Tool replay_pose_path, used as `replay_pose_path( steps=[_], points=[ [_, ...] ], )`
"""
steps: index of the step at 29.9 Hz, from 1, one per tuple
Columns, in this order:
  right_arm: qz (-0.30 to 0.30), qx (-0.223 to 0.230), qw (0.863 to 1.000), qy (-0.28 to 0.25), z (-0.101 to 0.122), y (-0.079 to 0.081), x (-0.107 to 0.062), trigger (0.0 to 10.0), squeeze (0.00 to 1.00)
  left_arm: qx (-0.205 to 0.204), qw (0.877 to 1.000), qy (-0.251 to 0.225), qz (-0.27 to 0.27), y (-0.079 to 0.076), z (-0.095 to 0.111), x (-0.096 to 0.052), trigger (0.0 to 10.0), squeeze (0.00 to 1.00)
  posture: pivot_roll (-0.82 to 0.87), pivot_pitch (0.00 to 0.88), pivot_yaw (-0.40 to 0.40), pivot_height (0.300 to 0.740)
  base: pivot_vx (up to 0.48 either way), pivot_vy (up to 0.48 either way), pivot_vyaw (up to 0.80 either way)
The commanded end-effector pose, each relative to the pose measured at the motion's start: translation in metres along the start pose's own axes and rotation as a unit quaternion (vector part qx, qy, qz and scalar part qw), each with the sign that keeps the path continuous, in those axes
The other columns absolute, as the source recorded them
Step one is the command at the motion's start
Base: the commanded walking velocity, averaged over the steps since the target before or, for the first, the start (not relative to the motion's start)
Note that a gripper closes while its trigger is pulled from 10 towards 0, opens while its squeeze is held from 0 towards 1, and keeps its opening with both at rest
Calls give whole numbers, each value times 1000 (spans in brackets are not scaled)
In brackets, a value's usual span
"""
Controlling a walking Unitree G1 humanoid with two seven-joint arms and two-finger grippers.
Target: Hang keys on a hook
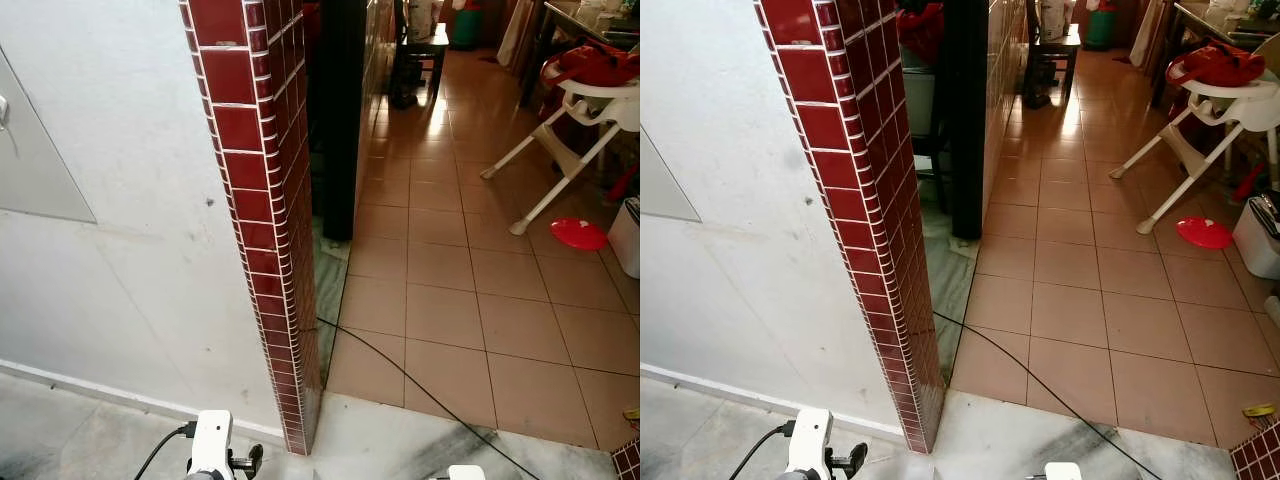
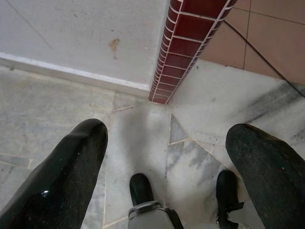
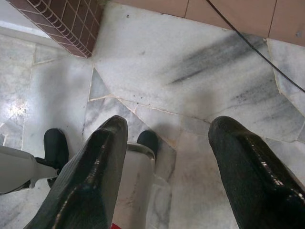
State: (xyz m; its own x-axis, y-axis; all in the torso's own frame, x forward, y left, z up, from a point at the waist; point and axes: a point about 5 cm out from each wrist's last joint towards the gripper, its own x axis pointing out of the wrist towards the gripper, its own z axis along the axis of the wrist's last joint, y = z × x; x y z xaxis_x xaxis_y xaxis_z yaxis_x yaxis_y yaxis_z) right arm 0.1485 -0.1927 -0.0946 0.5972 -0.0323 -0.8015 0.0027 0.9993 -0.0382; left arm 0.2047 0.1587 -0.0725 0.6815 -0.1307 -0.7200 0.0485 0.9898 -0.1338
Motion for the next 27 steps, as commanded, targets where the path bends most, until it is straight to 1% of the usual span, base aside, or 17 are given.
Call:
replay_pose_path(
  steps=[1,2,13,27],
  points=[
    [3,4,1000,4,-1,1,0,10000,0,-4,1000,6,5,3,-2,-1,10000,0,-94,0,56,740,0,0,0],
    [3,4,1000,4,-1,1,0,10000,0,-4,1000,7,5,3,-2,-1,10000,0,-94,0,56,740,0,0,0],
    [4,2,1000,8,-3,0,0,10000,0,-5,1000,6,4,4,-2,-1,10000,0,-90,0,52,740,0,300,0],
    [8,1,1000,7,-2,1,0,10000,0,-2,1000,4,0,2,1,0,10000,0,-96,0,51,740,0,362,0]
  ],
)
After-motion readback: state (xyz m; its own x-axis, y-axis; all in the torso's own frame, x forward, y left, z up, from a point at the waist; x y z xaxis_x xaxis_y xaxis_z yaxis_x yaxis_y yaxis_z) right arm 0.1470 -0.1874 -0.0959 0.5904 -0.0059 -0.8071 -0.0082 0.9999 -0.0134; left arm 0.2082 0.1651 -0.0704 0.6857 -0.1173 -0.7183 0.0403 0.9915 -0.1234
